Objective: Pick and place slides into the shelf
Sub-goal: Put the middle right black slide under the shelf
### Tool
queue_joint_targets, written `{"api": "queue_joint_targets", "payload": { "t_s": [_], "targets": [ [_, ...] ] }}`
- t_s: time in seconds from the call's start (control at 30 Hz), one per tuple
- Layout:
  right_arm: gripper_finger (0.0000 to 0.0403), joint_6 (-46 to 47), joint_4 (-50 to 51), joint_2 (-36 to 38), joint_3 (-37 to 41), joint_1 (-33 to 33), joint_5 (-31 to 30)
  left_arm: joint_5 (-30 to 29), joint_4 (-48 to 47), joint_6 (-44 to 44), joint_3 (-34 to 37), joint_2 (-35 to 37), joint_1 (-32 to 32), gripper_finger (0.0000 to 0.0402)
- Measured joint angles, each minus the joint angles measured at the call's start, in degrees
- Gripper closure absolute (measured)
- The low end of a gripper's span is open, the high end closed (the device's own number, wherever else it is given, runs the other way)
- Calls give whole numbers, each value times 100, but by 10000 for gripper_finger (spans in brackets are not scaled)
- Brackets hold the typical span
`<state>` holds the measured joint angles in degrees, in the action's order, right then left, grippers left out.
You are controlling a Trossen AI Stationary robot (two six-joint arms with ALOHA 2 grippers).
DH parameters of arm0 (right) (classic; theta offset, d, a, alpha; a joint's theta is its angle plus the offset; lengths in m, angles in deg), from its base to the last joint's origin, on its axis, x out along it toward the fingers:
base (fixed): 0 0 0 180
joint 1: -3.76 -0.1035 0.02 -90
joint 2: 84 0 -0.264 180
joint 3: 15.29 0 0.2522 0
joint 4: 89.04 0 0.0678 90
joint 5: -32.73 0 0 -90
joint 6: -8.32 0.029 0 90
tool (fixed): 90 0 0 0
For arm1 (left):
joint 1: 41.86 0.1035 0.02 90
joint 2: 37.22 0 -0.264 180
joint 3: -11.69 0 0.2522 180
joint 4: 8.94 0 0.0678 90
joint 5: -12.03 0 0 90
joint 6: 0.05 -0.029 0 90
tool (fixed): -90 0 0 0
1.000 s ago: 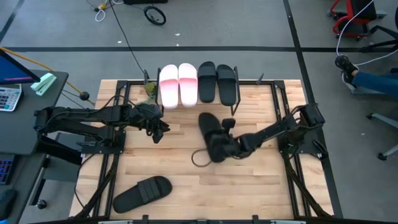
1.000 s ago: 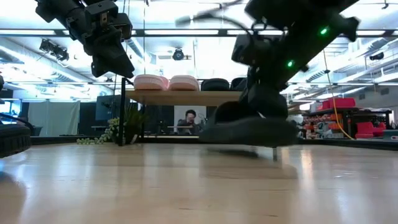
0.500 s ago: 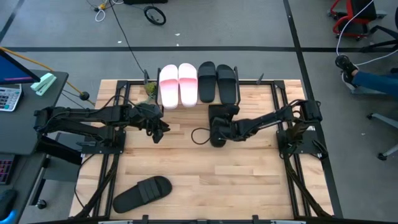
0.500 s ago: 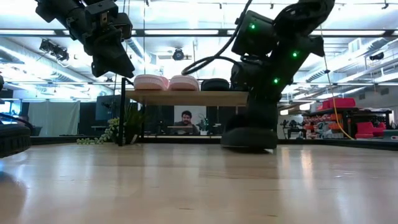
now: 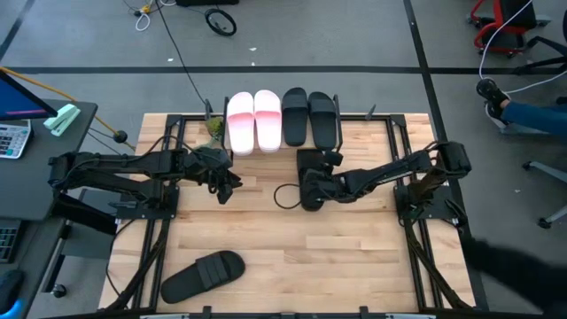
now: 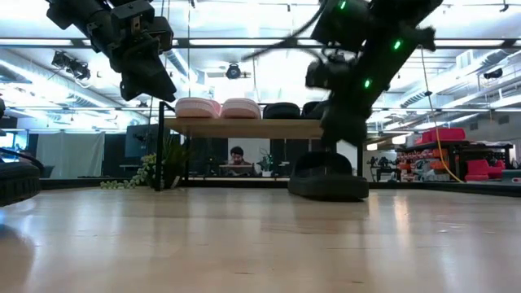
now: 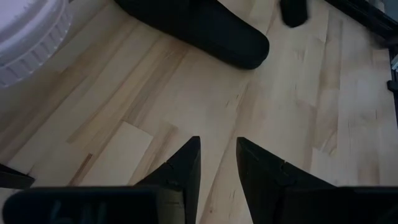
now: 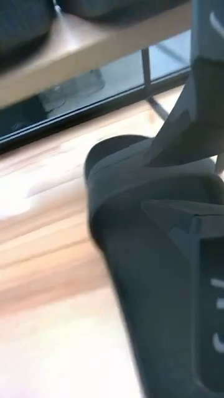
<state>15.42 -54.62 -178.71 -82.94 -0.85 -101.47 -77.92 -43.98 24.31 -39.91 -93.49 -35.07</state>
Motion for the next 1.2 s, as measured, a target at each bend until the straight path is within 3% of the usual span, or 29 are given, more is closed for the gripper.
{"api": "queue_joint_targets", "payload": {
  "t_s": [0.1, 0.27, 0.33, 0.53, 0.73, 1.0, 1.2],
  "targets": [
    [299, 204, 38, 279, 0, -264, 308, 0, 0, 0, 0, 0, 0, 294],
    [302, 627, 96, 590, 0, -782, 1558, 0, 0, 0, 0, -2, 0, 294],
    [302, 637, 136, 488, 0, -1072, 1774, 0, 0, 0, 0, 0, 0, 294],
    [298, 565, 161, -174, 7, -1679, 1638, 0, 0, -8, 0, 0, 0, 294],
    [288, 636, 155, -388, 7, -1613, 1088, 2, 0, 49, 0, 0, 0, 294],
    [250, 658, 160, -388, 7, -1370, 1629, 2, 0, 53, 0, 0, 0, 294],
    [233, 635, 158, -388, 7, -1304, 1626, 0, 0, 48, 0, 0, 0, 294]
  ]
}}
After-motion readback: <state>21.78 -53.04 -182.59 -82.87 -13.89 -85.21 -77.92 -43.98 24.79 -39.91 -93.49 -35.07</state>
